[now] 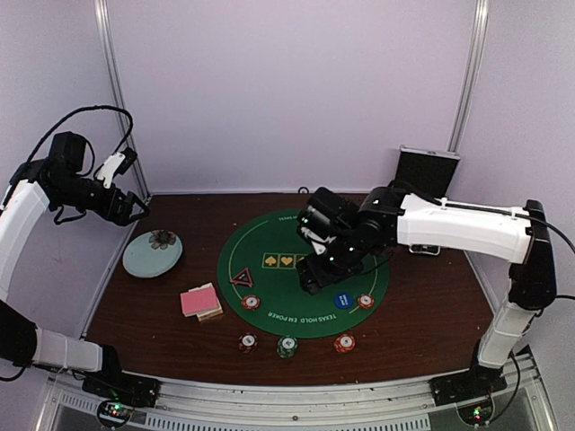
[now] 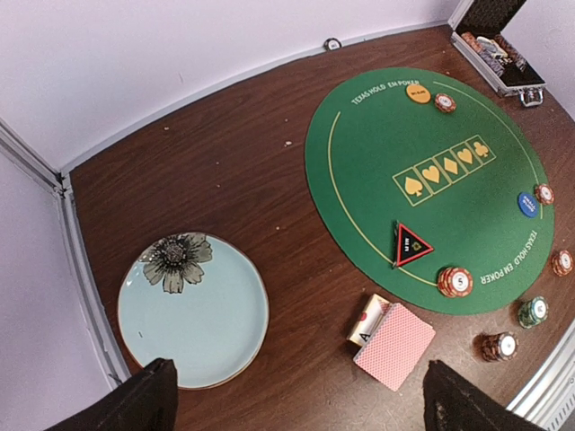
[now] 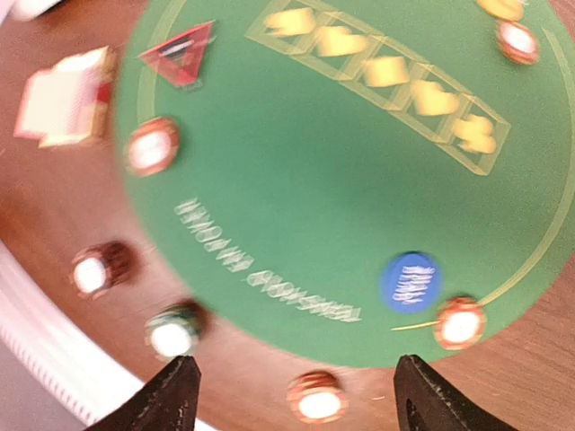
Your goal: Distribute texas hold em gaming equipment
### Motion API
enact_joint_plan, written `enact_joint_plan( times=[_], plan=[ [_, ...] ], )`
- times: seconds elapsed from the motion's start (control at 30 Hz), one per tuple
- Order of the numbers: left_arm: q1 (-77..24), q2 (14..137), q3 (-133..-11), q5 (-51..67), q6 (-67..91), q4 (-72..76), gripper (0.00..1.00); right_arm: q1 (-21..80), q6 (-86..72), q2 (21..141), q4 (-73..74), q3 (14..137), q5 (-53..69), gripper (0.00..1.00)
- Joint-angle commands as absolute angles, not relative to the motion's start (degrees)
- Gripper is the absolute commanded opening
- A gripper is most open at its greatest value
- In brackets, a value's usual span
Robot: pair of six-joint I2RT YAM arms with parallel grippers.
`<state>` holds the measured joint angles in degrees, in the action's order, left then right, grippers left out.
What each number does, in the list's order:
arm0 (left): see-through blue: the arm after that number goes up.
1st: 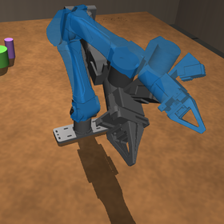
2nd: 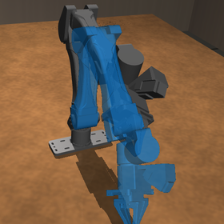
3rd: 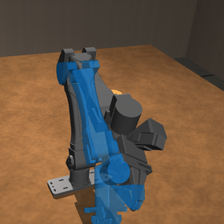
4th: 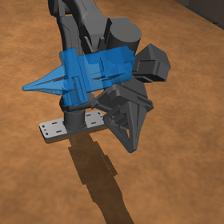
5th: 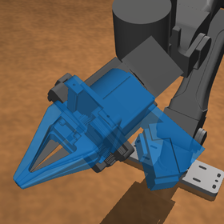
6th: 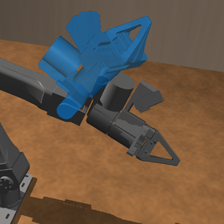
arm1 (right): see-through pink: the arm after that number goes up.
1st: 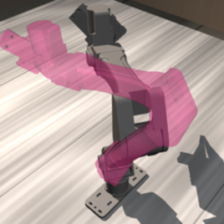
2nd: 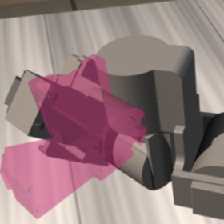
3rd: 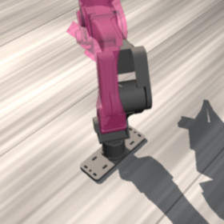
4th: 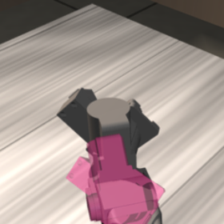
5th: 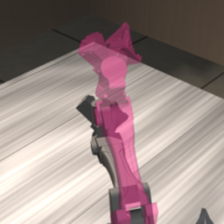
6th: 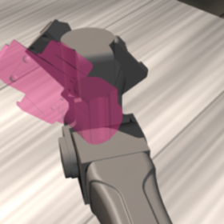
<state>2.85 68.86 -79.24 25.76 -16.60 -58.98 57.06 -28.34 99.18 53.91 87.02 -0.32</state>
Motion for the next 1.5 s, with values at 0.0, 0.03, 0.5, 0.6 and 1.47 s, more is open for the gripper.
enact_joint_plan(
  times=[0.0,0.03,0.5,0.6,1.47],
  plan=[
    [3.17,68.85,-79.95,26.4,-16.82,-59.01,0.98,65.66,-28.0,105.73,57.94,93.16,-0.4,0.81],
    [3.23,68.7,-79.78,26.43,-16.85,-59.06,0.98,67.13,-27.77,107.51,58.34,94.71,-0.2,0.84],
    [3.17,67.53,-79.28,26.89,-17.06,-59.0,0.98,70.8,-26.32,119.32,58.01,99.35,4.82,0.9],
    [3.22,67.47,-79.37,26.9,-17.05,-59.04,0.98,70.75,-26.2,120.48,57.52,99.0,5.65,0.9],
    [3.19,67.7,-79.36,26.26,-17.58,-58.99,0.98,70.01,-26.63,124.19,54.37,96.6,5.82,0.7]
  ],
)
